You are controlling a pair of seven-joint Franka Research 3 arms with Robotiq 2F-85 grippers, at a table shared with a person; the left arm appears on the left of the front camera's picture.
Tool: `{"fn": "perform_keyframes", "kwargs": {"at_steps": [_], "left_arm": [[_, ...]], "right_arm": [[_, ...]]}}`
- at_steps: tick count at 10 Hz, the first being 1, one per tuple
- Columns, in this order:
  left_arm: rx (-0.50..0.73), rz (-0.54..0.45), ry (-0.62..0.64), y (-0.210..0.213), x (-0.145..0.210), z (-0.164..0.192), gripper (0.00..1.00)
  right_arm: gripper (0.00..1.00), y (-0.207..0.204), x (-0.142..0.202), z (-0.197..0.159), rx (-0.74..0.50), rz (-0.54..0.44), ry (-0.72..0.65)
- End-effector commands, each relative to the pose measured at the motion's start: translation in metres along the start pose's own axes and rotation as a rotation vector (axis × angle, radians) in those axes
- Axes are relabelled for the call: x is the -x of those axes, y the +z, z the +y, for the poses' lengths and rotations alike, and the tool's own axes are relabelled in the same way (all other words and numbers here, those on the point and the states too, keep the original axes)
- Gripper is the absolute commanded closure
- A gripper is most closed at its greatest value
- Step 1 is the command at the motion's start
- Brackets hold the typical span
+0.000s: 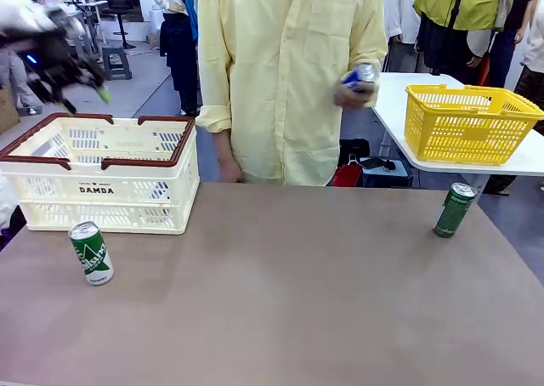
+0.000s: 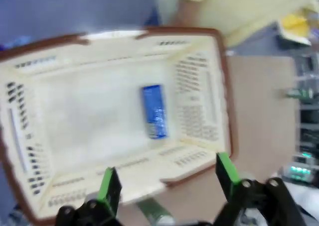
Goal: Place the drinks into the Shopping basket.
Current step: Pick up one drink and place it into the Shopping basket.
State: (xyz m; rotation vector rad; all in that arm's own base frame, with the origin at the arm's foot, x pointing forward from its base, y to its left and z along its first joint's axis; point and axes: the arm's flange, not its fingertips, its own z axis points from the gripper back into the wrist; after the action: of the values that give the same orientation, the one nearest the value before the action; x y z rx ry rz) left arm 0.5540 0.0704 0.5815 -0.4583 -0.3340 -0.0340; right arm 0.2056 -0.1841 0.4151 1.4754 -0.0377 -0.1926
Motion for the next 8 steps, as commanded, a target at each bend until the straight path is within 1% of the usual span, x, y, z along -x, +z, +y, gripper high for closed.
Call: {"fn": "perform_keyframes", "kwargs": {"at_steps": [1,2,3,4,5,6,7,8], "left_arm": [[0.382,0.027,0.045,0.059,0.035,0.045,0.00],[0.468,0.011,0.118,0.076,0.066,0.058,0.00],[0.532,0.069,0.215,0.086,0.099,0.072,0.00],[0.568,0.118,0.292,0.089,0.132,0.094,0.00],[0.655,0.110,0.332,0.092,0.158,0.118,0.00],[0.761,0.103,0.340,0.092,0.182,0.146,0.00],[0.859,0.094,0.338,0.082,0.202,0.172,0.00],[0.860,0.081,0.372,0.065,0.212,0.196,0.00]], "right_arm": [[0.00,0.001,0.000,0.002,-0.002,0.003,0.007],[0.00,0.001,0.000,0.002,-0.002,0.003,0.007],[0.00,0.001,0.000,0.002,-0.002,0.003,0.007],[0.00,0.001,0.000,0.002,-0.002,0.003,0.007],[0.00,0.001,0.000,0.002,-0.002,0.003,0.007],[0.00,0.001,0.000,0.002,-0.002,0.003,0.007],[0.00,0.001,0.000,0.002,-0.002,0.003,0.007],[0.00,0.001,0.000,0.002,-0.002,0.003,0.007]]}}
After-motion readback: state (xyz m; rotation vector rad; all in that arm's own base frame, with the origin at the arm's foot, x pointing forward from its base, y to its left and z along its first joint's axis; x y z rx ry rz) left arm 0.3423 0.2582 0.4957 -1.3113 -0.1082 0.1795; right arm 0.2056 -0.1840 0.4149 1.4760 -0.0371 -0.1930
